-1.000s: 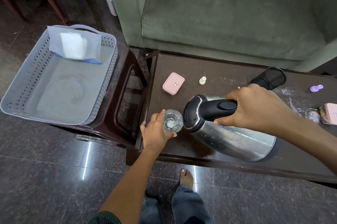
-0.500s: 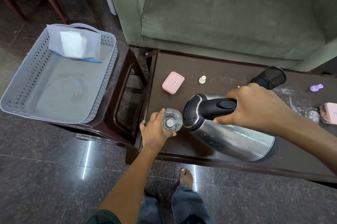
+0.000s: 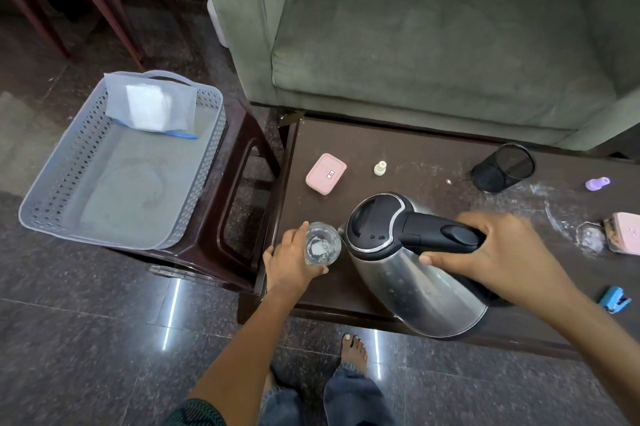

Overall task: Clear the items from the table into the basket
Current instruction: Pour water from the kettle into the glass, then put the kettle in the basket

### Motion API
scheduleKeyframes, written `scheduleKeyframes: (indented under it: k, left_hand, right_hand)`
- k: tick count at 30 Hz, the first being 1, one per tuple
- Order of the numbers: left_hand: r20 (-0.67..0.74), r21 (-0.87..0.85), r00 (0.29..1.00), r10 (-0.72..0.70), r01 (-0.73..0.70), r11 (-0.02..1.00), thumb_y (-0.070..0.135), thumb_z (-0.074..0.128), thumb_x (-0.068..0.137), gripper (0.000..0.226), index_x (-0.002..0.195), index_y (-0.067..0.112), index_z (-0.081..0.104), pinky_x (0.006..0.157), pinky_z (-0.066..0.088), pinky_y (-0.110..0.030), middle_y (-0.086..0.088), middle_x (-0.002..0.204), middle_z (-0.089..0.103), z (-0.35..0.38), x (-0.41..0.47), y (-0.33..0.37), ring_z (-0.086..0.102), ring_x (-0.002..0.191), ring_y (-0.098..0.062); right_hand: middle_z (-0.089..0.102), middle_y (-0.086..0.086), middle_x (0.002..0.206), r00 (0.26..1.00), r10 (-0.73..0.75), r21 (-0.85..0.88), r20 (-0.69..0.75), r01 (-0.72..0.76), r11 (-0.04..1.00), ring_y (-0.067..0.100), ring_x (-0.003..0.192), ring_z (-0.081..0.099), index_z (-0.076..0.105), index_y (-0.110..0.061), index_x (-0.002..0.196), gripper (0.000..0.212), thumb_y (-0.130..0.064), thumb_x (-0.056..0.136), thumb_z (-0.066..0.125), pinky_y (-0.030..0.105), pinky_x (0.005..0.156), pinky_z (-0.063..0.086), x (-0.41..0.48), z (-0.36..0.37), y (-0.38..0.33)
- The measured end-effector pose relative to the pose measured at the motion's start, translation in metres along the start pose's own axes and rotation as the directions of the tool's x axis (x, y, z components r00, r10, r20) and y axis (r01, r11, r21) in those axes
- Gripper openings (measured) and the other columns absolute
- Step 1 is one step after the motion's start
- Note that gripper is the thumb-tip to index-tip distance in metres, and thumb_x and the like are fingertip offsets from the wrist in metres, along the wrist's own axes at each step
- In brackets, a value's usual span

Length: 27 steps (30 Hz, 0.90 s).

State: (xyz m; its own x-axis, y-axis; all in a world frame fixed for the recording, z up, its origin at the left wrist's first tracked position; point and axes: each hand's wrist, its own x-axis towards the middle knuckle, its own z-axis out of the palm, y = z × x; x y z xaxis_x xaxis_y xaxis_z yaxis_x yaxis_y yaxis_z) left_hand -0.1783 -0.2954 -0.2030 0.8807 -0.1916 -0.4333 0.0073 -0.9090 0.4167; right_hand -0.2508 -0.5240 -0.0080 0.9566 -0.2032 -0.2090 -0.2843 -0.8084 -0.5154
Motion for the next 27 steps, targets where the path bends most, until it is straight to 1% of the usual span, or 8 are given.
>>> scheduleKeyframes:
  k: [6, 8, 10, 13, 16, 20, 23, 27]
  left_hand:
    - [0.112, -0.061, 0.993, -0.028, 0.035, 0.998, 0.043, 0.074, 0.072, 0.105, 0.149, 0.018, 0.007, 0.108, 0.035, -0.041, -0.002, 0.152, 0.028, -0.008, -0.008, 0.012, 0.037, 0.135, -0.022]
    - [0.088, -0.17, 0.994, -0.066, 0.08, 0.982, 0.038, 0.069, 0.079, 0.094, 0.149, 0.013, 0.01, 0.112, 0.031, -0.039, -0.005, 0.155, 0.024, -0.018, -0.017, 0.02, 0.03, 0.14, -0.023]
    - [0.005, -0.294, 0.996, -0.085, 0.083, 0.952, 0.028, 0.062, 0.086, 0.067, 0.143, 0.011, 0.031, 0.11, 0.032, -0.035, -0.009, 0.147, 0.038, -0.029, -0.026, 0.029, 0.037, 0.135, -0.024]
    - [-0.052, -0.628, 0.984, -0.171, 0.101, 0.771, 0.016, 0.056, 0.091, 0.032, 0.122, 0.009, 0.059, 0.096, 0.043, -0.027, -0.01, 0.124, 0.062, -0.063, -0.045, 0.054, 0.057, 0.115, -0.021]
    - [-0.041, -0.826, 0.983, -0.178, 0.067, 0.56, 0.012, 0.052, 0.092, 0.02, 0.108, 0.015, 0.064, 0.09, 0.047, -0.026, -0.011, 0.116, 0.066, -0.103, -0.061, 0.081, 0.062, 0.105, -0.02]
    - [0.01, -0.887, 0.991, -0.135, 0.072, 0.457, 0.015, 0.052, 0.093, 0.021, 0.11, 0.016, 0.063, 0.088, 0.049, -0.028, -0.008, 0.114, 0.064, -0.147, -0.081, 0.112, 0.062, 0.098, -0.019]
    - [0.044, -0.877, 0.995, -0.085, 0.079, 0.474, 0.018, 0.051, 0.094, 0.027, 0.116, 0.01, 0.064, 0.094, 0.047, -0.034, -0.007, 0.11, 0.066, -0.167, -0.088, 0.119, 0.06, 0.095, -0.014]
    - [-0.038, -0.88, 0.996, -0.081, 0.005, 0.475, 0.015, 0.057, 0.09, 0.021, 0.107, 0.006, 0.068, 0.072, 0.048, -0.018, 0.003, 0.085, 0.066, -0.183, -0.089, 0.105, 0.056, 0.066, 0.005]
  right_hand:
    - [0.05, 0.001, 0.047, 0.994, 0.105, 0.201, -0.036, -0.096, 0.975, 0.014, 0.046, 0.041, 0.054, -0.01, 0.055, 0.041, -0.037, 0.053, 0.085, 0.029, 0.047, 0.029, -0.012, 0.006, 0.014]
    - [0.046, -0.005, 0.043, 0.989, 0.136, 0.3, -0.057, -0.113, 0.947, 0.006, 0.044, 0.038, 0.052, -0.018, 0.049, 0.037, -0.032, 0.053, 0.086, 0.023, 0.045, 0.029, -0.019, 0.003, 0.015]
    - [0.047, -0.007, 0.041, 0.984, 0.161, 0.374, -0.081, -0.12, 0.92, 0.004, 0.043, 0.041, 0.05, -0.025, 0.045, 0.038, -0.025, 0.054, 0.087, 0.016, 0.042, 0.028, -0.027, 0.0, 0.015]
    - [0.054, -0.014, 0.048, 0.977, 0.181, 0.414, -0.111, -0.12, 0.903, 0.001, 0.047, 0.045, 0.048, -0.031, 0.047, 0.042, -0.018, 0.055, 0.088, 0.014, 0.044, 0.031, -0.035, -0.011, 0.014]
    - [0.057, -0.014, 0.051, 0.978, 0.171, 0.45, -0.123, -0.099, 0.888, 0.0, 0.047, 0.045, 0.056, -0.032, 0.051, 0.035, -0.019, 0.054, 0.088, 0.013, 0.044, 0.032, -0.039, -0.026, 0.01]
    - [0.055, -0.013, 0.048, 0.983, 0.14, 0.476, -0.115, -0.069, 0.877, 0.0, 0.044, 0.043, 0.058, -0.037, 0.057, 0.032, -0.022, 0.055, 0.086, 0.012, 0.044, 0.032, -0.045, -0.047, 0.001]
    - [0.056, -0.004, 0.05, 0.987, 0.14, 0.503, -0.075, -0.084, 0.86, 0.009, 0.045, 0.044, 0.062, -0.027, 0.065, 0.026, -0.024, 0.056, 0.087, 0.027, 0.048, 0.04, -0.044, -0.058, -0.01]
    - [0.061, 0.009, 0.063, 0.991, 0.107, 0.521, -0.078, -0.051, 0.852, 0.01, 0.052, 0.047, 0.063, -0.021, 0.069, 0.031, -0.026, 0.052, 0.088, 0.023, 0.051, 0.038, -0.041, -0.063, -0.032]
